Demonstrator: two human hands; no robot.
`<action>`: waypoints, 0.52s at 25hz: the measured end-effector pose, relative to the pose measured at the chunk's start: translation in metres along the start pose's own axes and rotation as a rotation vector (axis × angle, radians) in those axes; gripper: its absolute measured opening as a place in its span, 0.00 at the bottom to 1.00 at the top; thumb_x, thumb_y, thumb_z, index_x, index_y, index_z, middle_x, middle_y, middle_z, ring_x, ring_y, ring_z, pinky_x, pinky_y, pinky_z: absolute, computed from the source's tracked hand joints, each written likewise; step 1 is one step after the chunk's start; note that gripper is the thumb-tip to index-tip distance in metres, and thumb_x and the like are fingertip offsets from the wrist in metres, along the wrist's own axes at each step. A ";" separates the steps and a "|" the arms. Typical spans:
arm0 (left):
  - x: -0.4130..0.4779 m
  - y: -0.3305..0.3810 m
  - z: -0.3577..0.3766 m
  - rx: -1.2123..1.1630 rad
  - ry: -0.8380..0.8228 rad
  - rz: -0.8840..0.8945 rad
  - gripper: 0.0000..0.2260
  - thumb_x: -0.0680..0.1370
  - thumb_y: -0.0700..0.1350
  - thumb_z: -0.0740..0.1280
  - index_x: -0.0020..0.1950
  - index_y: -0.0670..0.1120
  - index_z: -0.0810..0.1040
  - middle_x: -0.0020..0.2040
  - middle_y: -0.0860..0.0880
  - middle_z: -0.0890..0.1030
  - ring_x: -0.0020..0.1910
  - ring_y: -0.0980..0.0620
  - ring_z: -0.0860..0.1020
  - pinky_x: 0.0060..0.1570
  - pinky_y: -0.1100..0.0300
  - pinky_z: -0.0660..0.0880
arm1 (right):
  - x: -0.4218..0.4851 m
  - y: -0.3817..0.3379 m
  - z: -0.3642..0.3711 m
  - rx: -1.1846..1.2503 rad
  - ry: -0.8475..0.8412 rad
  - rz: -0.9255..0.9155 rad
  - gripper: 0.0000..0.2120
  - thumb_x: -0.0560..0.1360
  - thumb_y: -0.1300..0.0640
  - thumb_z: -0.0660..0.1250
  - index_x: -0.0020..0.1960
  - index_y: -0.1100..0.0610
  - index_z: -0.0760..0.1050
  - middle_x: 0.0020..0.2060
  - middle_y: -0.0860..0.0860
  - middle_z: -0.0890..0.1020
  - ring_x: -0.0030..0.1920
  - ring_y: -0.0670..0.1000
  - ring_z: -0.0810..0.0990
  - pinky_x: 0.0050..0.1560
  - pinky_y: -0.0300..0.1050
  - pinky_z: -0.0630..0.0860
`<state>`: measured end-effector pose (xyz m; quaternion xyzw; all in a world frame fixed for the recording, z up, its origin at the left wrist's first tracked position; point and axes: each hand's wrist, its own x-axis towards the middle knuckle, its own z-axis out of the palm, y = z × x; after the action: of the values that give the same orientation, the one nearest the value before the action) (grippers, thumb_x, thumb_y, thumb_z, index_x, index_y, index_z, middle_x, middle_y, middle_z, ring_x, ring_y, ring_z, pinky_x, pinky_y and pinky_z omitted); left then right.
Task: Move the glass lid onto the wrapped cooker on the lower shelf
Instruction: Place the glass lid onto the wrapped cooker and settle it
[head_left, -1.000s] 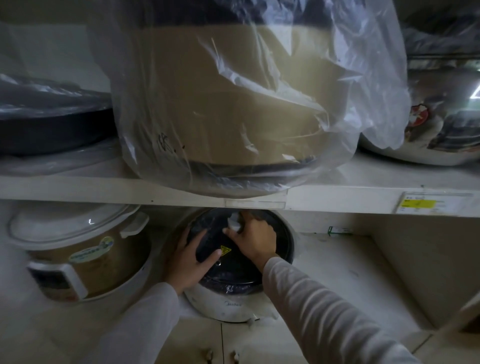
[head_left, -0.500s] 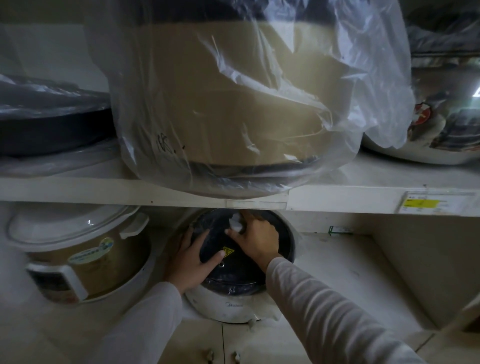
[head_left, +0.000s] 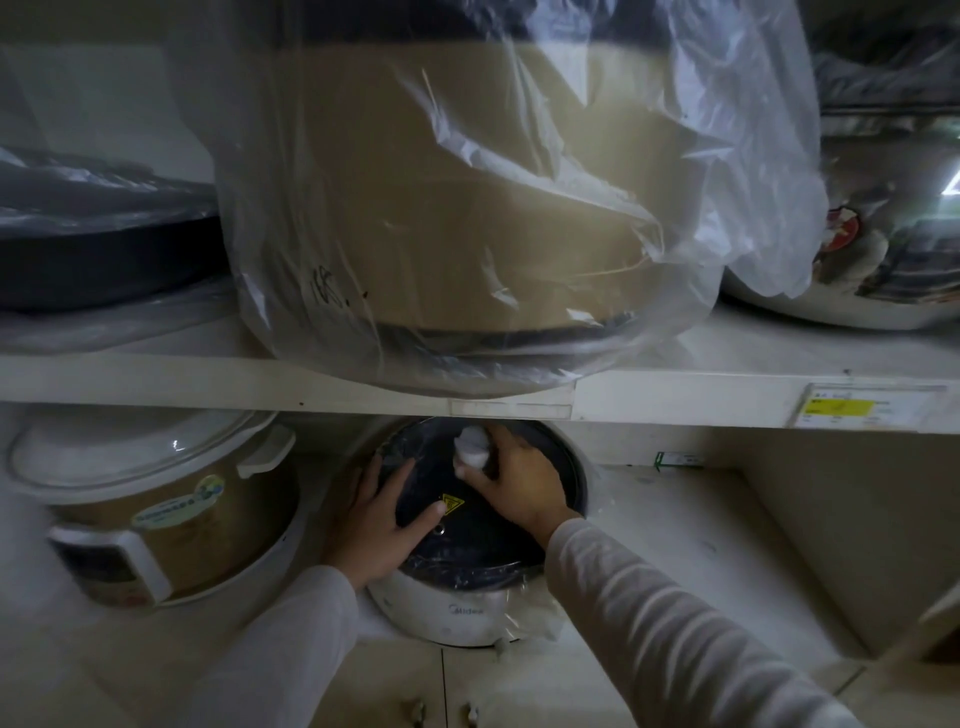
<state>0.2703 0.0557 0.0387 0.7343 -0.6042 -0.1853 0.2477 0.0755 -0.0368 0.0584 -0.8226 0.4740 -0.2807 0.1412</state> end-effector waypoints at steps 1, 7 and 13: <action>0.000 -0.001 0.000 -0.003 0.000 0.004 0.36 0.73 0.70 0.61 0.77 0.64 0.52 0.81 0.52 0.45 0.79 0.45 0.47 0.73 0.43 0.55 | -0.004 0.009 -0.003 -0.007 -0.048 -0.008 0.37 0.71 0.30 0.63 0.73 0.49 0.64 0.64 0.55 0.79 0.63 0.60 0.78 0.59 0.55 0.76; 0.001 -0.003 0.002 -0.089 -0.005 0.011 0.36 0.72 0.70 0.64 0.76 0.64 0.54 0.81 0.53 0.44 0.79 0.46 0.46 0.74 0.43 0.53 | -0.025 0.058 -0.033 -0.205 -0.266 0.211 0.42 0.72 0.23 0.46 0.79 0.45 0.50 0.81 0.51 0.54 0.80 0.56 0.51 0.77 0.62 0.51; 0.009 -0.006 -0.004 -0.131 -0.041 0.036 0.35 0.72 0.67 0.66 0.76 0.64 0.55 0.81 0.53 0.45 0.79 0.46 0.48 0.74 0.44 0.54 | -0.036 0.051 -0.029 -0.211 -0.308 0.279 0.42 0.73 0.24 0.44 0.80 0.45 0.43 0.81 0.50 0.47 0.80 0.57 0.40 0.78 0.59 0.46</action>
<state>0.2794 0.0484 0.0384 0.7016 -0.6088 -0.2349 0.2862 0.0091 -0.0311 0.0445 -0.7925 0.5825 -0.0786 0.1626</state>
